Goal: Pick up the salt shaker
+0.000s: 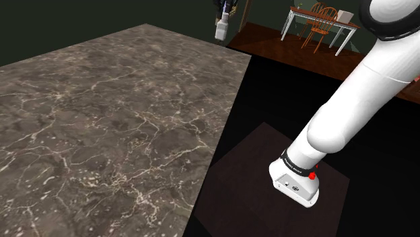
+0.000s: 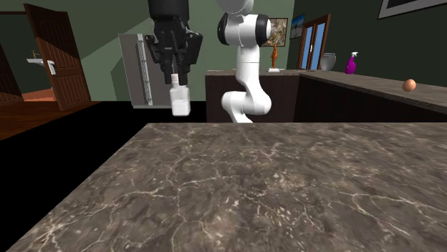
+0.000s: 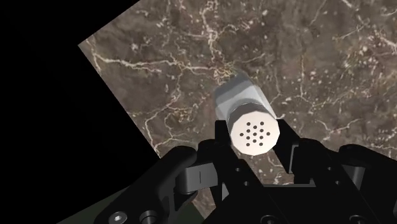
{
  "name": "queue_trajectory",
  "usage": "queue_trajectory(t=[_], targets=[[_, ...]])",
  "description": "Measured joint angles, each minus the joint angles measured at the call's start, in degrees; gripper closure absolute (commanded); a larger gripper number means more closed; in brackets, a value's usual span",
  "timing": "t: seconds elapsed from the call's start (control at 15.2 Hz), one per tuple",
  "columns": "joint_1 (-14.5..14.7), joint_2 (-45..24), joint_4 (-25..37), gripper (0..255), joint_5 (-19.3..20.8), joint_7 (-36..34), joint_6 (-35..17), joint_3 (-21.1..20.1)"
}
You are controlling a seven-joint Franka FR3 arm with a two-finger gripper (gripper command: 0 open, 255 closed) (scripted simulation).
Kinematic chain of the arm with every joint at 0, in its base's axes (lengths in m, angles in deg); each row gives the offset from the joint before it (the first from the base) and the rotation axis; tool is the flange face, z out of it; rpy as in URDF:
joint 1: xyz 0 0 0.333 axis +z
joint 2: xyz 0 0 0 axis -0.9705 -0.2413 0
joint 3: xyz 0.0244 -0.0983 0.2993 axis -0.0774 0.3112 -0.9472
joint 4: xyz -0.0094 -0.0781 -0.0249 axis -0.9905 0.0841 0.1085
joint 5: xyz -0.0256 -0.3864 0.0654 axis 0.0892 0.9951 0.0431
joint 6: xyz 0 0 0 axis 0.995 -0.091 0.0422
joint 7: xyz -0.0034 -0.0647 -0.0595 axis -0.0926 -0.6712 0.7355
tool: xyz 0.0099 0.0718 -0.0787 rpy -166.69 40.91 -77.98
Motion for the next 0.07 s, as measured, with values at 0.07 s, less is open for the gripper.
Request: queue_trajectory(t=[0.07], targets=[[0.0,-0.1,0.5,255,0.0,0.1,0.4,0.0]])
